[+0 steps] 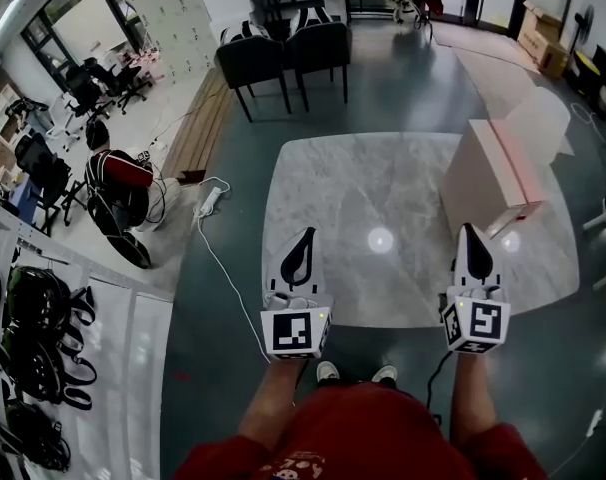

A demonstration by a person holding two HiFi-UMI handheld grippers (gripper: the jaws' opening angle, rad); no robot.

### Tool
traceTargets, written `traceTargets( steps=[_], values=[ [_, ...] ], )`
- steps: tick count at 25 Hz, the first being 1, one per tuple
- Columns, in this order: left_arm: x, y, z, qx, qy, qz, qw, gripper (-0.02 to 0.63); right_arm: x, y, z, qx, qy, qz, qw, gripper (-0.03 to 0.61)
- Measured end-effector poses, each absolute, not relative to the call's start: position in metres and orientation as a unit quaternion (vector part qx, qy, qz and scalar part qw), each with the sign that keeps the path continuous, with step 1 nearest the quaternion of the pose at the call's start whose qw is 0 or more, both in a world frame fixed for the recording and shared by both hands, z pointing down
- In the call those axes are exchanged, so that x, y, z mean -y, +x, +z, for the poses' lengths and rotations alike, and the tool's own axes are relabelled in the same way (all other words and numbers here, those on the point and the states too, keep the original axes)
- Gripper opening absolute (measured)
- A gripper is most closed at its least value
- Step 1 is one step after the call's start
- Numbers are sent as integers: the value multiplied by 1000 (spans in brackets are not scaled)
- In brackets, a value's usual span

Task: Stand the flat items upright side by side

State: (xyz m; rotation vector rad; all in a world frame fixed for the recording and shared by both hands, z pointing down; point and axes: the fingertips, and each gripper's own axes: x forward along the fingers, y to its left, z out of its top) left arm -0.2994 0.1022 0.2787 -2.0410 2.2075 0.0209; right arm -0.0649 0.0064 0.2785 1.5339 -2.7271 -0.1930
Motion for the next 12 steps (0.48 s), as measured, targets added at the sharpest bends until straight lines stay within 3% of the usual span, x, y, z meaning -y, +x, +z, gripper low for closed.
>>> traceTargets(
  steps=[12],
  values=[
    [-101,-277,279,-729,-681,6,66,3,-7,-45,275,868,492,-65,3,-2]
  ],
)
